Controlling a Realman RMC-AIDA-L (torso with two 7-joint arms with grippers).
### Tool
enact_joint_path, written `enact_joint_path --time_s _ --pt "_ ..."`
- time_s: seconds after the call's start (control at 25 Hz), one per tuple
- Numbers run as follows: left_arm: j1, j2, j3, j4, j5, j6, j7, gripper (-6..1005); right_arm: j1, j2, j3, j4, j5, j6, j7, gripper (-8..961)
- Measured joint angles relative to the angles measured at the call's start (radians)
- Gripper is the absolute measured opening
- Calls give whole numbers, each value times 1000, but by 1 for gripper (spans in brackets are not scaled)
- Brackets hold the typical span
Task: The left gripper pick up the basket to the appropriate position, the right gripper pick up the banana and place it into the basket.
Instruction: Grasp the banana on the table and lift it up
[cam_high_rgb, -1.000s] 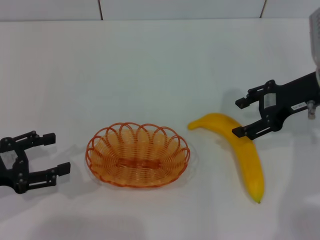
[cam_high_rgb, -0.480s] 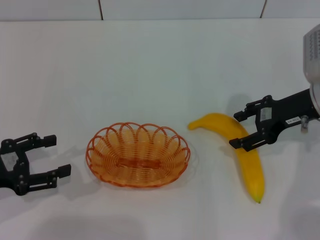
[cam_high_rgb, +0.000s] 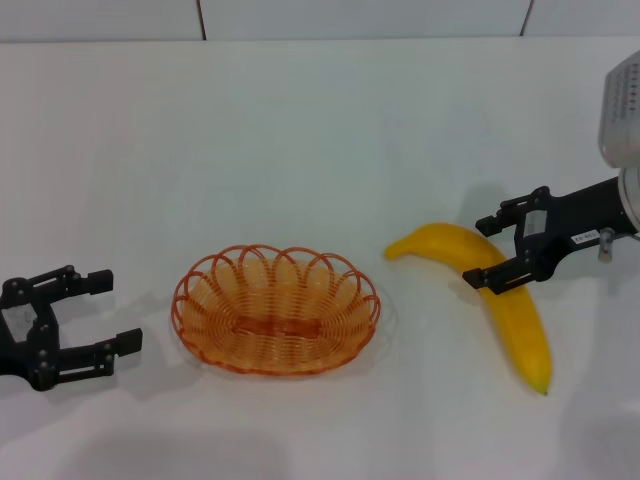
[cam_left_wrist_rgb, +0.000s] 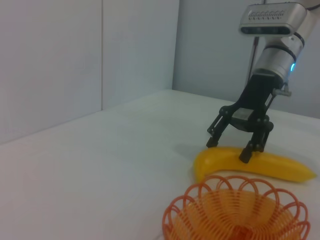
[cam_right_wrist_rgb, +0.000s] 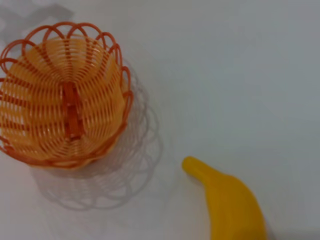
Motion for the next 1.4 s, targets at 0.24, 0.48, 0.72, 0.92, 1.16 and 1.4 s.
enact_joint_path --time_s 0.24,0.48,0.72,0.92,1.16,1.4 --pt "1 0 0 0 1 0 0 845 2 0 1 -2 -43 44 43 803" --pt "4 0 0 0 1 0 0 845 6 0 7 -8 -57 57 56 796" --pt "4 0 0 0 1 0 0 845 6 -2 6 -10 -59 49 56 788" --pt "3 0 0 0 1 0 0 845 7 -2 7 -10 -55 41 63 782" --pt "6 0 0 0 1 0 0 845 8 -3 35 -14 -49 7 70 644" --pt "6 0 0 0 1 0 1 845 9 -3 39 -23 -49 -1 70 518"
